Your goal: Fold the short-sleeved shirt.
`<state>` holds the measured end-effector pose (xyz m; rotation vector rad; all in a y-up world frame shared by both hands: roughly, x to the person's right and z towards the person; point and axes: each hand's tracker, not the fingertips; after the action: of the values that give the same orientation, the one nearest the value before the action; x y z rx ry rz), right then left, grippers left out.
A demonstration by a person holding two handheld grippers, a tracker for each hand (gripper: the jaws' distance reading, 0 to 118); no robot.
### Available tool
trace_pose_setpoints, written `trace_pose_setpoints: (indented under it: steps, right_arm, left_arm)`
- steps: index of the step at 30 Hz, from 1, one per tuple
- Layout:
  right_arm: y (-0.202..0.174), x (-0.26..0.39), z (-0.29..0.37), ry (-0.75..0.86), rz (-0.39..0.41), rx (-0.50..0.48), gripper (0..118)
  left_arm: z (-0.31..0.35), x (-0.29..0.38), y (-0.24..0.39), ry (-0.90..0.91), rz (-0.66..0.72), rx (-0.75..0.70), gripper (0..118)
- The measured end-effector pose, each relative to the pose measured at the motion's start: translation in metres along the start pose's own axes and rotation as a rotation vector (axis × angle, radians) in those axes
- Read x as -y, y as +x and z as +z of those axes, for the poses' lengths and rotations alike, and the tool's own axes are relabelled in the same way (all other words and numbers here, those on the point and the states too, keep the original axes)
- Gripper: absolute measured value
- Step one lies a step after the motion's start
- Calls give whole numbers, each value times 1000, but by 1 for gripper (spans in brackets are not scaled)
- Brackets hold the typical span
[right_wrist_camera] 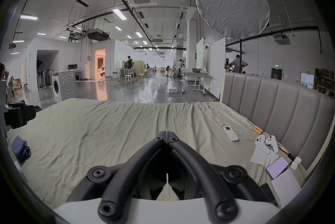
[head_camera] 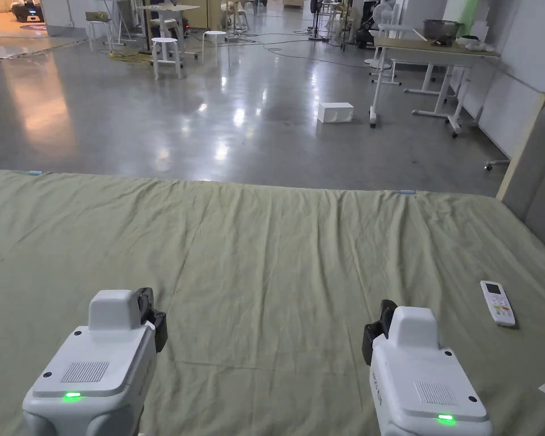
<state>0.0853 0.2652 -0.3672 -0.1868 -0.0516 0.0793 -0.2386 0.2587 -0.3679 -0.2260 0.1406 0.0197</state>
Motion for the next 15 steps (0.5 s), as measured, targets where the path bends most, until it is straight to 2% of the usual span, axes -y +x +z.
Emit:
trace_pose_setpoints:
  steps: [12,15]
  right_arm:
    - [-2,-3,-2,26,1,4,0]
    - [-4,-2,-5,35,30,-6,0]
  left_arm:
    - [-1,-10,5,42,-30,34,1]
    - [-3,-10,2,38,-17,36,1]
